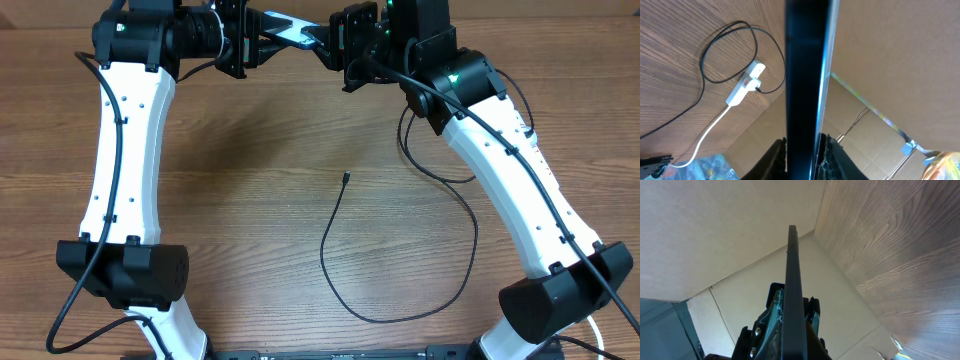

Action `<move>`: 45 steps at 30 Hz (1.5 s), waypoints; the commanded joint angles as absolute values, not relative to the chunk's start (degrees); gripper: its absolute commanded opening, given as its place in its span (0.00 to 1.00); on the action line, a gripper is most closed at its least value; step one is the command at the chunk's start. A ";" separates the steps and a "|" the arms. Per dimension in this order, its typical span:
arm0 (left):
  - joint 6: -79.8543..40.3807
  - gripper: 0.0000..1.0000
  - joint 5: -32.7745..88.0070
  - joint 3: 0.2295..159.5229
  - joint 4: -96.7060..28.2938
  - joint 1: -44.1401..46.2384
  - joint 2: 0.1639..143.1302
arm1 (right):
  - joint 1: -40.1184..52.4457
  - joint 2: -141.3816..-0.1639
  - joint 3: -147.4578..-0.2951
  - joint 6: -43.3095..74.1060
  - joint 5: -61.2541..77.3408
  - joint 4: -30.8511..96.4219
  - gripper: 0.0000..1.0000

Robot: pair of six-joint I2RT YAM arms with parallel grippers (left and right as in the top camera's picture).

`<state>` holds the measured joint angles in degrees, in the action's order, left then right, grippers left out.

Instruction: Plug charger to phone and switch on socket

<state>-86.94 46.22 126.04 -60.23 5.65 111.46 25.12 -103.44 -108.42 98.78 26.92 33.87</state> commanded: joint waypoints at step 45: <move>-87.20 0.04 44.62 125.89 -59.46 6.04 112.09 | 26.94 -100.51 -110.39 97.06 29.67 31.31 0.20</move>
<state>-87.09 44.93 126.02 -59.57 5.65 111.53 25.98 -103.39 -108.42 99.04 28.32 32.08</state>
